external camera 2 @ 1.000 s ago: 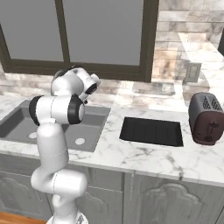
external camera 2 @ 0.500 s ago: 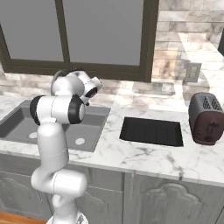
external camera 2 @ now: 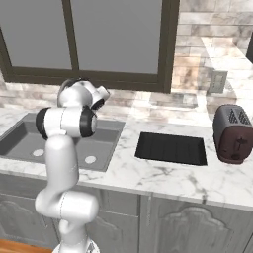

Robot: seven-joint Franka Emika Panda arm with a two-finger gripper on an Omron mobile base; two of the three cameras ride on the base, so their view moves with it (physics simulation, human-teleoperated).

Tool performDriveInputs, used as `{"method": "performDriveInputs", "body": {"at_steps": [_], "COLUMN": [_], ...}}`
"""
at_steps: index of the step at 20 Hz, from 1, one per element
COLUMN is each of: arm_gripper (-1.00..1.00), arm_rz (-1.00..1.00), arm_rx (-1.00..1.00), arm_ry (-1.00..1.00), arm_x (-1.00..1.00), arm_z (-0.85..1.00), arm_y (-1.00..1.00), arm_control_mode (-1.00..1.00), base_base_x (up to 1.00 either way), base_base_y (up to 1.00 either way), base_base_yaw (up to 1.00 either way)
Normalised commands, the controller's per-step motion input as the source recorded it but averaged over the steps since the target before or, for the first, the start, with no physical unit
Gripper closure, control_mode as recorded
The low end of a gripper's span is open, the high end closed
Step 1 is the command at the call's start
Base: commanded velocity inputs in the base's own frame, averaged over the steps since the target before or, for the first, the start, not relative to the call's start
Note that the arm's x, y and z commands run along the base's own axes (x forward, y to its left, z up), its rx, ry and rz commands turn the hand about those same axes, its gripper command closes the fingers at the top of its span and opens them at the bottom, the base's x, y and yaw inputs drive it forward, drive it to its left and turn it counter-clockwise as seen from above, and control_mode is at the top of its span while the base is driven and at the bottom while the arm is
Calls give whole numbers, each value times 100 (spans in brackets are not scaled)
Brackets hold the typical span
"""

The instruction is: Take the fish out of the fridge, briefly rinse it in the sink, and place it on the tray next to the sink.

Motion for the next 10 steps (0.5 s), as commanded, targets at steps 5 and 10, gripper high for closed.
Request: {"method": "performDriveInputs", "body": {"at_steps": [5, 10], "arm_gripper": [100, 100], "arm_rz": [-7, -13], "arm_rx": [-11, -9], "arm_ry": [4, 1], "arm_x": [31, 25], "arm_z": [-25, -17], "arm_y": [27, 9], "arm_control_mode": [-100, -100], "base_base_x": [0, 0], "base_base_y": [0, 0], "base_base_yaw": [0, 0]}}
